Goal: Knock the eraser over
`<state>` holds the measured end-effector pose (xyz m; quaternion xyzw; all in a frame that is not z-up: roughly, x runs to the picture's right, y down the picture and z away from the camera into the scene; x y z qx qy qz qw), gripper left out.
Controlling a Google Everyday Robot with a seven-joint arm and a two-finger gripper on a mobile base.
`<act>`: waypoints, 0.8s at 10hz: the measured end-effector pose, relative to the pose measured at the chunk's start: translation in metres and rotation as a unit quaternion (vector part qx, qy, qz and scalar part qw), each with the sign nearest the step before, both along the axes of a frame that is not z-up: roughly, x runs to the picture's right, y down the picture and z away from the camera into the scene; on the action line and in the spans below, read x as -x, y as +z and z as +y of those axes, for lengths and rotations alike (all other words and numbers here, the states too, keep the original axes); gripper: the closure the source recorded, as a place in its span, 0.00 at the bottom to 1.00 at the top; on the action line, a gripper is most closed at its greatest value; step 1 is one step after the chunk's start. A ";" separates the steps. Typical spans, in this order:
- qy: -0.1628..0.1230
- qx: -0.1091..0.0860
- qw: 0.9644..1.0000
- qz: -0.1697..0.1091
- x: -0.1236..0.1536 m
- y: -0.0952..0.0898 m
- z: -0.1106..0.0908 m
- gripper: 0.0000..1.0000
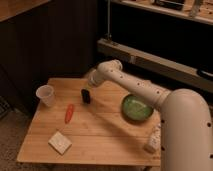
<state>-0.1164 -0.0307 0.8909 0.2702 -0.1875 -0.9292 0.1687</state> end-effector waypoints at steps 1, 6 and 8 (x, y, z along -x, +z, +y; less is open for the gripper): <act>-0.003 -0.003 1.000 -0.004 0.001 -0.004 -0.001 0.53; -0.020 -0.012 1.000 -0.018 0.002 -0.016 -0.002 0.76; -0.024 -0.015 0.999 -0.024 0.003 -0.021 -0.002 0.70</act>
